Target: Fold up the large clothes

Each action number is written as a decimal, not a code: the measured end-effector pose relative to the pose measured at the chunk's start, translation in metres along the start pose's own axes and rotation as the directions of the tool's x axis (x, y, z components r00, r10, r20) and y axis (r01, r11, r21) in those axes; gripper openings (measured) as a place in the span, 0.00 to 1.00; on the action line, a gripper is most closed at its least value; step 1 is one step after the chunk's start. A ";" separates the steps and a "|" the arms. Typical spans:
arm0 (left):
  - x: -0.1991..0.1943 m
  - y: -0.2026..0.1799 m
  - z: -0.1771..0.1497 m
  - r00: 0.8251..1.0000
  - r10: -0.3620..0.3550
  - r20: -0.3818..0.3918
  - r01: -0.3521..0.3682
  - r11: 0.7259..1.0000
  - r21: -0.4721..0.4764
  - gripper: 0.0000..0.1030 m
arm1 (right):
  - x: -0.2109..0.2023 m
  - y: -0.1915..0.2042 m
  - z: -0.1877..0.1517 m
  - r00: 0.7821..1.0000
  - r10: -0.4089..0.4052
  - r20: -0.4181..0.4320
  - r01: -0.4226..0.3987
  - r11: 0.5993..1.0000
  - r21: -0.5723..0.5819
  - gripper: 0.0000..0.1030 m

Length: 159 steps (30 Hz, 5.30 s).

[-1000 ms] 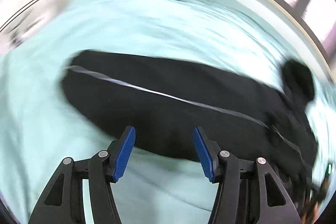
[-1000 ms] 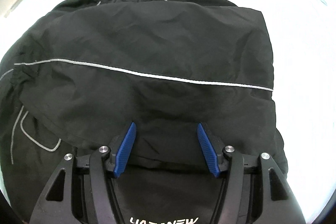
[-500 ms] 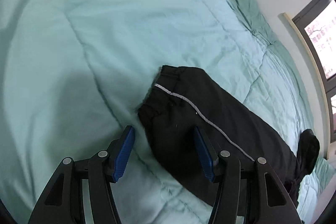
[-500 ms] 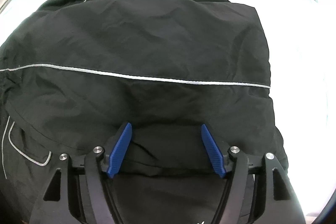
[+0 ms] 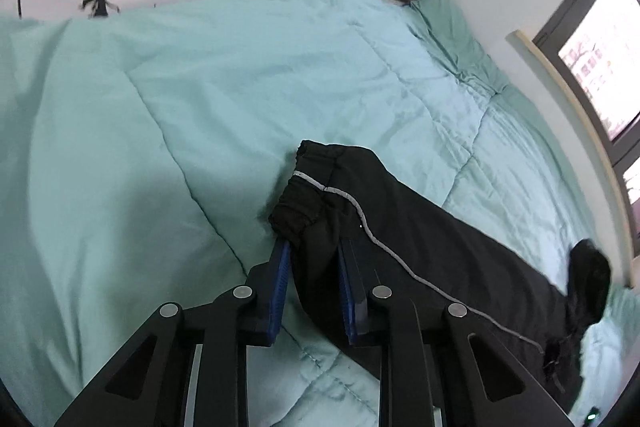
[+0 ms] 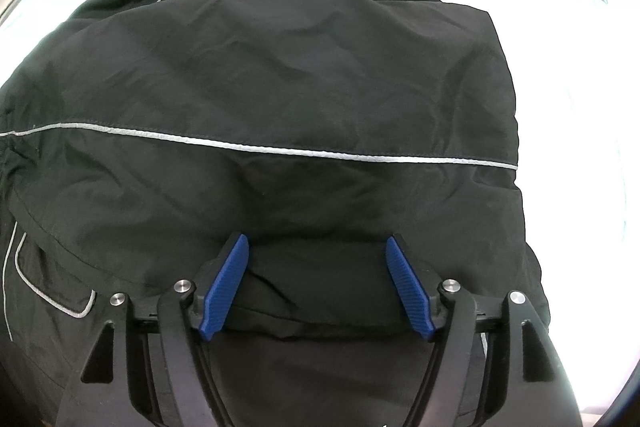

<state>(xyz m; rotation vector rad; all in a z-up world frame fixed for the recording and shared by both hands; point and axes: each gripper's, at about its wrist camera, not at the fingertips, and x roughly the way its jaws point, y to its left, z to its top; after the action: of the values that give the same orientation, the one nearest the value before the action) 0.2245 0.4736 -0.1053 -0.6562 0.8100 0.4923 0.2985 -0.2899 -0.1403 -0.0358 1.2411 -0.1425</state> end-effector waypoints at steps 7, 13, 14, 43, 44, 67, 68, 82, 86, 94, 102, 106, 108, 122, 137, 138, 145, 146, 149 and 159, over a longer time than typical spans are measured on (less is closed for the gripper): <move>-0.003 -0.018 0.006 1.000 -0.008 0.011 0.007 0.998 0.064 0.31 | 0.000 -0.008 0.002 1.000 0.013 0.001 -0.013 1.000 0.008 0.72; 0.031 -0.007 0.005 0.997 0.026 -0.070 -0.024 0.999 0.030 0.36 | 0.003 -0.010 0.000 1.000 0.012 0.005 -0.012 1.000 0.017 0.72; 0.025 -0.009 0.004 0.998 0.022 -0.051 -0.020 0.999 0.039 0.21 | 0.003 -0.011 -0.001 1.000 0.013 0.005 -0.013 1.000 0.017 0.72; -0.076 -0.432 -0.258 0.824 -0.412 -0.389 0.564 0.533 0.631 0.12 | -0.088 -0.069 -0.018 0.977 0.155 0.147 -0.156 0.988 -0.005 0.72; -0.065 -0.435 -0.270 0.831 -0.375 -0.410 0.555 0.540 0.632 0.14 | -0.087 -0.069 -0.019 0.977 0.155 0.145 -0.155 0.988 -0.009 0.72; -0.084 -0.335 -0.227 0.795 -0.347 -0.498 0.576 0.690 0.438 0.52 | -0.015 0.047 0.068 0.793 0.609 -0.032 -0.603 0.791 0.107 0.73; -0.086 -0.331 -0.219 0.804 -0.349 -0.482 0.567 0.696 0.442 0.52 | -0.007 0.052 0.072 0.762 0.647 -0.034 -0.638 0.758 0.134 0.71; -0.024 -0.352 -0.182 0.887 -0.276 -0.370 0.444 0.734 0.515 0.52 | -0.123 -0.056 0.067 0.897 0.333 0.291 -0.337 0.941 -0.037 0.31; 0.024 -0.377 -0.219 0.895 -0.156 -0.418 0.396 0.711 0.581 0.52 | -0.088 -0.101 0.061 0.947 0.203 0.247 -0.213 0.977 0.012 0.31; 0.042 -0.376 -0.217 0.918 -0.079 -0.388 0.324 0.714 0.621 0.52 | 0.027 -0.112 0.048 0.973 0.228 0.045 -0.231 0.970 0.077 0.31; -0.020 -0.396 -0.193 0.886 -0.239 -0.397 0.439 0.704 0.558 0.52 | -0.064 -0.105 0.068 0.964 0.207 0.165 -0.218 0.974 0.054 0.65; 0.005 -0.426 -0.220 0.910 -0.144 -0.389 0.383 0.653 0.654 0.52 | -0.063 -0.059 0.099 0.955 0.234 0.183 -0.231 0.972 -0.037 0.66; 0.037 -0.424 -0.233 0.908 -0.038 -0.418 0.332 0.674 0.660 0.52 | -0.030 -0.038 0.108 0.969 0.212 0.126 -0.205 0.977 -0.064 0.65; 0.000 -0.388 -0.227 0.892 -0.090 -0.443 0.365 0.723 0.587 0.52 | -0.014 -0.043 0.084 0.973 0.229 0.037 -0.226 0.972 -0.067 0.62; -0.025 -0.411 -0.186 0.908 -0.064 -0.414 0.360 0.622 0.695 0.53 | -0.022 -0.101 0.079 0.929 0.348 -0.124 -0.339 0.937 0.087 0.67; -0.029 -0.421 -0.175 0.916 -0.088 -0.392 0.360 0.611 0.705 0.53 | -0.032 -0.107 0.085 0.929 0.358 -0.094 -0.350 0.933 0.088 0.67; 0.007 -0.522 -0.109 0.940 -0.206 -0.273 0.341 0.613 0.713 0.53 | -0.046 -0.125 0.206 0.925 0.347 0.156 -0.363 0.928 0.085 0.67; 0.020 -0.536 -0.103 0.943 -0.204 -0.262 0.331 0.616 0.715 0.53 | -0.044 -0.125 0.221 0.924 0.342 0.172 -0.359 0.930 0.083 0.67; 0.050 -0.563 -0.094 0.936 -0.213 -0.279 0.350 0.626 0.697 0.53 | -0.023 -0.115 0.270 0.922 0.327 0.205 -0.347 0.936 0.065 0.67; 0.148 -0.624 -0.105 0.935 -0.169 -0.311 0.346 0.623 0.702 0.53 | 0.043 -0.070 0.341 0.937 0.304 0.173 -0.310 0.951 0.008 0.67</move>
<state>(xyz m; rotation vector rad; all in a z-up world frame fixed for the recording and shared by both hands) 0.6530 -0.0134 -0.0622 -0.0295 1.0120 -0.2159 0.6275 -0.3821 -0.0628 0.1740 1.0591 0.1091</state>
